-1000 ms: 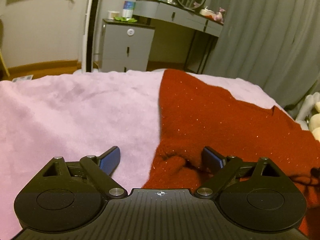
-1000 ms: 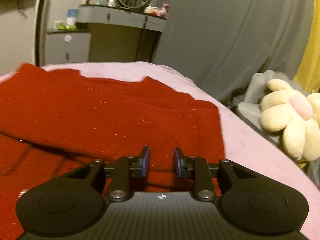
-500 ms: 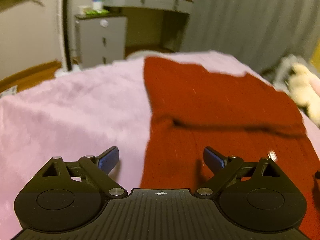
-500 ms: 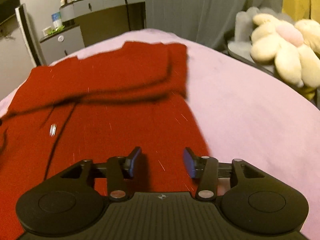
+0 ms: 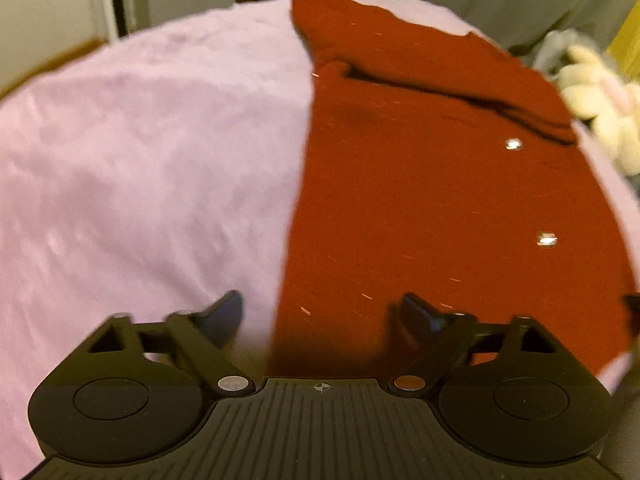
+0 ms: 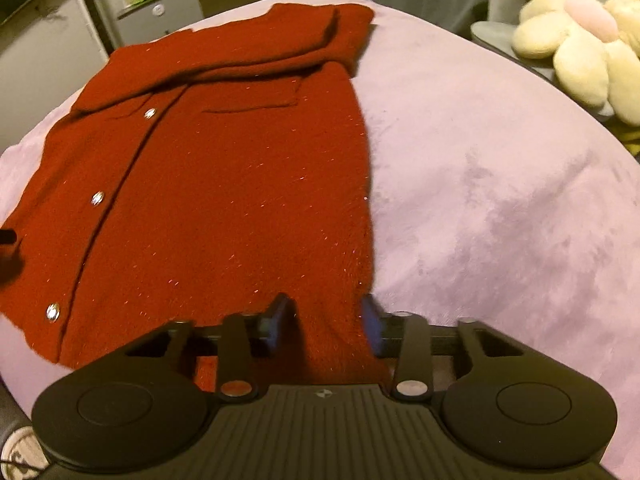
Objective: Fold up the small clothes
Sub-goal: 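Grasp the cardigan hem with the right gripper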
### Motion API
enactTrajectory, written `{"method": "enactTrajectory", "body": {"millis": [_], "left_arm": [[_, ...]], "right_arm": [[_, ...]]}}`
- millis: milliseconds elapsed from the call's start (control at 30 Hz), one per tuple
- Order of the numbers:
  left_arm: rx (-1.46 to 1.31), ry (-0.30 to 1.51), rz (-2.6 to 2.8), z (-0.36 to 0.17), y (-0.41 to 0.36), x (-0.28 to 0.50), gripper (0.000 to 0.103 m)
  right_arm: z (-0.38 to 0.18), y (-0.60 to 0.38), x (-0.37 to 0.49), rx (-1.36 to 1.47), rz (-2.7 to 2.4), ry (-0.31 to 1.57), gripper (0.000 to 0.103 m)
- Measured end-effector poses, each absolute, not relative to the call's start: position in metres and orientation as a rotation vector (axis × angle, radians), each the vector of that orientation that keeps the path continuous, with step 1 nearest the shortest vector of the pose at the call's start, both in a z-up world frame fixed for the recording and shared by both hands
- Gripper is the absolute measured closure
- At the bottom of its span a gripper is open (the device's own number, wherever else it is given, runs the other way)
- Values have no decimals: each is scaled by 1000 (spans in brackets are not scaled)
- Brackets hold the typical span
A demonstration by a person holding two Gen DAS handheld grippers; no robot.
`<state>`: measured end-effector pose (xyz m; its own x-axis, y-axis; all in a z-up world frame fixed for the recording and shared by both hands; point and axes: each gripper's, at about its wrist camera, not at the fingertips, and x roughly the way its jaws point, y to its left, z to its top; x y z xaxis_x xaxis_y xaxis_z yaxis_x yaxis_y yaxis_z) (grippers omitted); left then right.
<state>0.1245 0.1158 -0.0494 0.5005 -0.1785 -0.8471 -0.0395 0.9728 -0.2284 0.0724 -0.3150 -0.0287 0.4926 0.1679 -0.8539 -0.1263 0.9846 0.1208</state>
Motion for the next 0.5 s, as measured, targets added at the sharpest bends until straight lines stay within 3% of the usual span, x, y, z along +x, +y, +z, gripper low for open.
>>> {"method": "enactTrajectory", "body": {"millis": [67,100,167,233,367,400,433,467,500], "left_arm": [[-241,1068,-91,-50,119,123,39],[-245,1072,-81,-51,121,122,43],[-294,1082,-96,-50,128,123,45],[-311,1109,-139,-52,128,125,44],[-157,1155,-215,-52,112,129,46],[-121,1165,-229,-51,107,130,50],[-84,1173,-242,-51,103,132,65],[-68,1178,-252,-50,100,134,80],[-80,1183,-273,-48,101,136,86]], "right_arm": [[-27,-317,73,52,194,1044,82],[-27,-318,74,50,195,1049,81],[-29,-319,79,59,194,1071,78],[-31,-323,81,81,204,1105,68],[-32,-317,80,45,223,1116,68],[-32,-315,80,35,228,1116,76],[-31,-314,81,36,237,1120,88],[-29,-312,82,50,238,1116,89],[-26,-311,83,74,235,1103,91]]}}
